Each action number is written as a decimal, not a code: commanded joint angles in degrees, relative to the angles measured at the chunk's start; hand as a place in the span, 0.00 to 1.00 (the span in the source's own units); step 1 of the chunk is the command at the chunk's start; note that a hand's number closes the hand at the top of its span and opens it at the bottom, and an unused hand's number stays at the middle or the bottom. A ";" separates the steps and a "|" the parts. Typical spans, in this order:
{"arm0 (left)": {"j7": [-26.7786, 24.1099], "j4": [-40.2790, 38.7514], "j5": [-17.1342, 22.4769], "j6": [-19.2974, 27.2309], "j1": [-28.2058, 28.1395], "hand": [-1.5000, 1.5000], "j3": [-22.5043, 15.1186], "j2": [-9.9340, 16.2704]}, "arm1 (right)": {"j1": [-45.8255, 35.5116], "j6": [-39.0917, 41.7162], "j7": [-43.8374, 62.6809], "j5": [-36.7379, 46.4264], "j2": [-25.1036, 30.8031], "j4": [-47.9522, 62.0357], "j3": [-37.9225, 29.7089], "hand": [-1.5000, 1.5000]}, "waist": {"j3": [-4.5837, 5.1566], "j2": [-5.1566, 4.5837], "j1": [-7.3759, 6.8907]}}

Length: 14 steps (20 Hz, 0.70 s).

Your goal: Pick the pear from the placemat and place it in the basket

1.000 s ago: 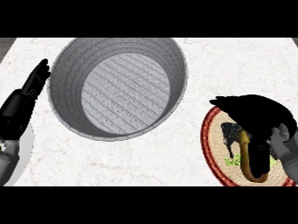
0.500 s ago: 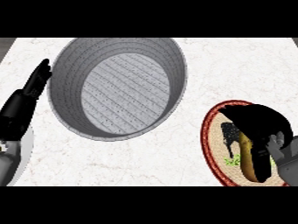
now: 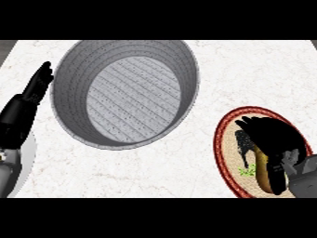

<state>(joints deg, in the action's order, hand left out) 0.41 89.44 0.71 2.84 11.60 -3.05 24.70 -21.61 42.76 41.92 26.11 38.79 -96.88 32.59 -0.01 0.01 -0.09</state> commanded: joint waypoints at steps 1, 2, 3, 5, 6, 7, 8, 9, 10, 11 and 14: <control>-1.67 -1.46 0.27 -2.89 -1.31 0.50 2.30 0.33 | 4.07 -3.37 -7.41 6.13 1.79 1.89 -1.97 0.00 | -0.01 -0.02 0.08; -3.23 1.93 -0.68 -1.87 -5.71 0.50 1.15 -1.14 | 6.74 -1.46 -1.33 5.88 0.21 -4.46 -1.03 0.00 | 0.01 0.10 0.13; -2.09 -0.79 -3.28 -0.52 -1.64 0.50 1.23 -2.54 | 3.40 0.06 -2.74 7.05 -3.75 -0.07 -2.46 0.00 | 0.01 -0.01 0.04; -0.13 1.58 -1.23 -3.20 -2.25 0.50 3.03 -1.37 | 8.17 0.06 -0.97 7.49 -3.64 -4.97 -3.25 0.00 | 0.01 0.06 0.20; -3.63 -2.15 -4.93 -0.64 -1.87 0.50 0.81 -4.56 | 6.05 1.09 -3.79 8.43 -3.93 -1.43 -4.28 0.00 | 0.02 -0.01 0.16; -0.94 -0.24 -1.74 -3.88 -0.58 0.50 4.00 -1.58 | 9.30 -2.04 -3.26 11.21 -5.19 -3.00 -1.89 0.00 | 0.01 0.02 0.18; -2.18 -2.32 -5.44 -0.55 0.60 0.50 1.52 -4.82 | 8.91 -1.56 -5.78 10.60 -3.76 -1.54 -4.71 0.00 | 0.01 -0.01 0.27; -0.75 1.63 -1.88 -4.74 -2.30 0.50 4.41 -1.41 | 8.68 -2.07 -3.42 11.59 -8.02 0.06 -3.14 0.00 | 0.00 0.02 -0.05; -0.99 0.97 -2.82 -4.00 -1.85 0.50 4.06 -2.34 | 7.91 -5.26 -11.07 13.56 -4.68 4.27 -4.87 0.00 | -0.01 -0.03 -0.08; -0.88 1.12 -3.98 -3.47 -2.66 0.50 3.39 -4.25 | 7.30 -0.31 -7.91 12.41 -6.20 0.86 -7.15 0.00 | 0.01 0.01 0.02; 0.80 -1.03 -3.39 -5.24 1.57 0.50 5.14 -3.82 | 10.05 1.59 -7.41 14.65 -6.77 -1.01 -5.80 0.00 | 0.01 0.01 0.18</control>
<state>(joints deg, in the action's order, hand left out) -0.69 88.73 -2.94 -0.71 10.84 0.40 21.11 -12.61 41.18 34.66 39.02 33.16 -96.49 28.04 -0.01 0.01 0.03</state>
